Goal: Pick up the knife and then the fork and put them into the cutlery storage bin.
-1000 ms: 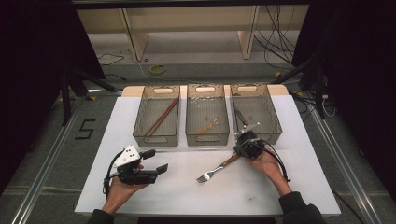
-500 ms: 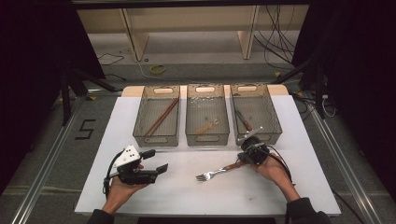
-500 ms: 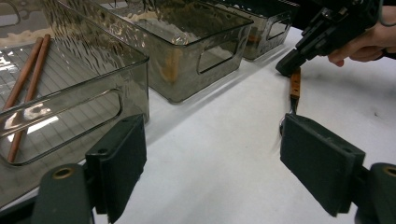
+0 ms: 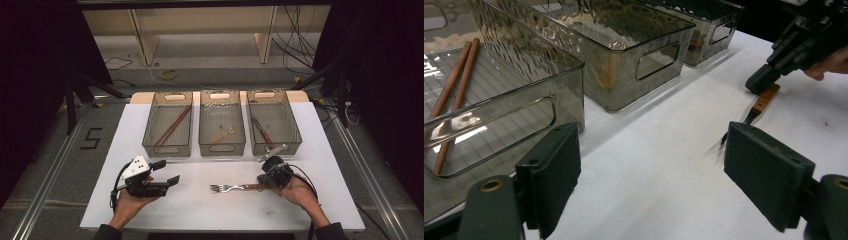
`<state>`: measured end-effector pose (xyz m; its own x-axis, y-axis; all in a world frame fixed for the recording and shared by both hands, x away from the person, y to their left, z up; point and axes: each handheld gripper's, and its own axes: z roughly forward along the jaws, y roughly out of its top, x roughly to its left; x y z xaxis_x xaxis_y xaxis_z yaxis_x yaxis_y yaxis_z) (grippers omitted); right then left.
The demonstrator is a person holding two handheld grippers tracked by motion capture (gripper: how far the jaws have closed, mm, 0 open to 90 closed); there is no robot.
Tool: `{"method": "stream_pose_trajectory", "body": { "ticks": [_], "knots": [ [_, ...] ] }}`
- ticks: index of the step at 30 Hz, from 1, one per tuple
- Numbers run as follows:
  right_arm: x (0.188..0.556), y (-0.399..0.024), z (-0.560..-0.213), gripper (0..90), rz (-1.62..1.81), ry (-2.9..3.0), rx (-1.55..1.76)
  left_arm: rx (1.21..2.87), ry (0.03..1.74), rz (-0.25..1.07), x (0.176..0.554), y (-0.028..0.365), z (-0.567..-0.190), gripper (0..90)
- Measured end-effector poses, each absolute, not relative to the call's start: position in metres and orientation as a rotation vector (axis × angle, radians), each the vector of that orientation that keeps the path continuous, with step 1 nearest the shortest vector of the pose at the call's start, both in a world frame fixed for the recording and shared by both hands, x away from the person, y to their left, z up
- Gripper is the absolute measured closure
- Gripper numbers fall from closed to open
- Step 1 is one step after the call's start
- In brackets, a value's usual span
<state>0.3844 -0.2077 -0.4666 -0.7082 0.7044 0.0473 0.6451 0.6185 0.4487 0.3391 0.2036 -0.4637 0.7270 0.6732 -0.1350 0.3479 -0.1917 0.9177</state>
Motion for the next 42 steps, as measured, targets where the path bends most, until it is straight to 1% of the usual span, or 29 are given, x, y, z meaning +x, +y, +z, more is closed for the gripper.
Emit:
{"method": "stream_pose_trajectory", "body": {
  "ticks": [14, 18, 19, 21, 23, 25, 26, 29, 31, 36, 42],
  "knots": [
    [0.35, -0.205, -0.465, 90.0, 0.645, 2.832, 1.076, 1.798, 0.801, 0.36, 0.339, 0.204, -0.463, 22.0],
    [0.346, -0.207, -0.463, 90.0, 0.644, 2.819, 1.067, 1.799, 0.8, 0.361, 0.339, 0.204, -0.463, 22.0],
    [0.346, -0.208, -0.46, 87.7, 0.665, 2.803, 1.067, 1.798, 0.801, 0.36, 0.339, 0.204, -0.463, 22.0],
    [0.347, -0.209, -0.455, 77.4, 0.726, 2.776, 1.069, 1.797, 0.802, 0.36, 0.339, 0.204, -0.463, 22.0],
    [0.346, -0.209, -0.45, 70.3, 0.79, 2.762, 1.049, 1.798, 0.802, 0.36, 0.339, 0.204, -0.464, 22.0],
    [0.346, -0.207, -0.447, 59.3, 0.839, 2.759, 1.025, 1.799, 0.802, 0.359, 0.339, 0.203, -0.464, 22.0],
    [0.345, -0.205, -0.447, 56.0, 0.84, 2.763, 1.013, 1.799, 0.802, 0.359, 0.339, 0.203, -0.464, 22.0],
    [0.344, -0.197, -0.451, 49.8, 0.813, 2.79, 0.973, 1.799, 0.801, 0.359, 0.339, 0.203, -0.464, 22.0],
    [0.343, -0.192, -0.454, 47.4, 0.785, 2.808, 0.952, 1.8, 0.802, 0.36, 0.339, 0.203, -0.464, 22.0],
    [0.343, -0.184, -0.459, 47.2, 0.74, 2.839, 0.916, 1.8, 0.802, 0.36, 0.339, 0.203, -0.464, 22.0],
    [0.343, -0.182, -0.462, 53.8, 0.707, 2.85, 0.904, 1.8, 0.802, 0.359, 0.339, 0.203, -0.464, 22.0]
  ]
}}
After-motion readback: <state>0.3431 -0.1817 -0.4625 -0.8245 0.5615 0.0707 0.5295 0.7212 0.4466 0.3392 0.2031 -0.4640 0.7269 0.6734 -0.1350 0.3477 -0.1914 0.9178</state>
